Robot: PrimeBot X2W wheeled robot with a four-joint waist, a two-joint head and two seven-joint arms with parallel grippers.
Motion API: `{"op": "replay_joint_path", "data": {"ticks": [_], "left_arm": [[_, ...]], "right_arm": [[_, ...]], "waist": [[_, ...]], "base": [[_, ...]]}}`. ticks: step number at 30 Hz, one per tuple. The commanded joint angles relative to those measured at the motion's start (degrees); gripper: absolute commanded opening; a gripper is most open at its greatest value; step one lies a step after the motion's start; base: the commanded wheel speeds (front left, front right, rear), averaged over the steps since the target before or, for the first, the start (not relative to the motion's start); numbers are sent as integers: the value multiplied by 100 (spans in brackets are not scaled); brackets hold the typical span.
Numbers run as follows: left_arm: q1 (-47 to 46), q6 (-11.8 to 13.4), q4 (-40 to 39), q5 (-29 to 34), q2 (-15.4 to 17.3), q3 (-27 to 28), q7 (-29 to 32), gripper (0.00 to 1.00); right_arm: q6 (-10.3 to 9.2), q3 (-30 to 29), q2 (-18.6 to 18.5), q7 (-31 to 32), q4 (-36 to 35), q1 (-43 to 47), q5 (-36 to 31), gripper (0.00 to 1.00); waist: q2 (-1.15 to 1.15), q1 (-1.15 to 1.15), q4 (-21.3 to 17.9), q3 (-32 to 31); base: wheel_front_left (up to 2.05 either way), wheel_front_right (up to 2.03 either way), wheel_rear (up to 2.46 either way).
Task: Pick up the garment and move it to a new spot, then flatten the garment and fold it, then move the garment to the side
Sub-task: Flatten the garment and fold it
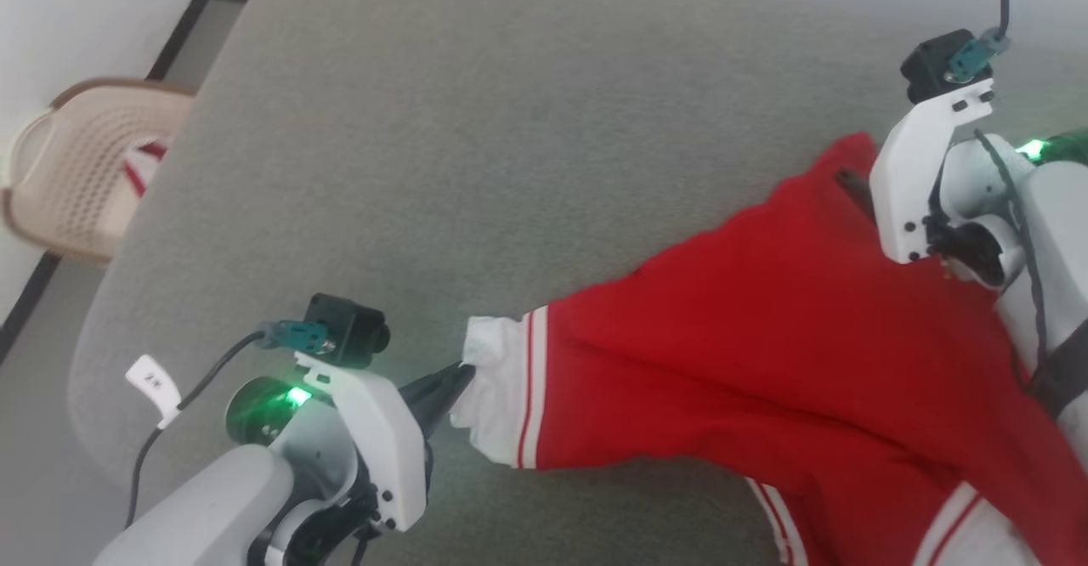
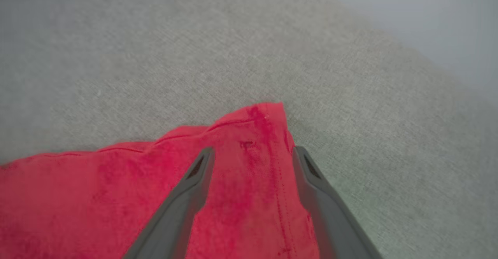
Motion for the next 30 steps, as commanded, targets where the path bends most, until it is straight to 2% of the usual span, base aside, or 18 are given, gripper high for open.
{"op": "replay_joint_path", "data": {"ticks": [1, 5, 9, 10, 11, 13, 20, 30], "left_arm": [[-156, -80, 82, 54, -116, -39, -28, 0], [-262, -201, 264, 75, -250, -84, -76, 0], [-322, -261, 395, 64, -319, -96, -114, 0], [-337, -280, 434, 50, -344, -95, -130, 0], [-347, -303, 473, 43, -363, -98, -142, 0], [-359, -329, 553, 46, -383, -103, -159, 0], [-555, -303, 699, 10, -227, 46, -91, 0], [-1512, -107, 416, 207, 683, 492, 586, 0]], "right_arm": [[-4, 127, -91, 63, 387, -224, 49, 100], [-4, 641, -172, 361, 997, -488, 55, 100], [-3, 910, -193, 628, 1402, -472, 238, 100], [-2, 976, -193, 759, 1539, -447, 328, 45], [-2, 1061, -189, 881, 1655, -401, 408, 0], [-2, 1173, -194, 980, 1740, -359, 605, 0], [-7, 1487, -401, 336, 1399, -767, 859, 0], [-7, 1939, -620, -318, 750, -1205, 1215, 0]], "waist": [[0, 0, 248, 199], [0, 0, 391, 304], [0, 0, 439, 368], [0, 0, 446, 386], [0, 0, 454, 400], [0, 0, 456, 417], [0, 0, 240, 269], [0, 0, -605, -285]], "base": [[0, 0, 0], [0, 0, 0], [0, 0, 0], [0, 0, 0], [0, 0, 0], [0, 0, 0], [0, 0, 0], [0, 0, 0]]}}
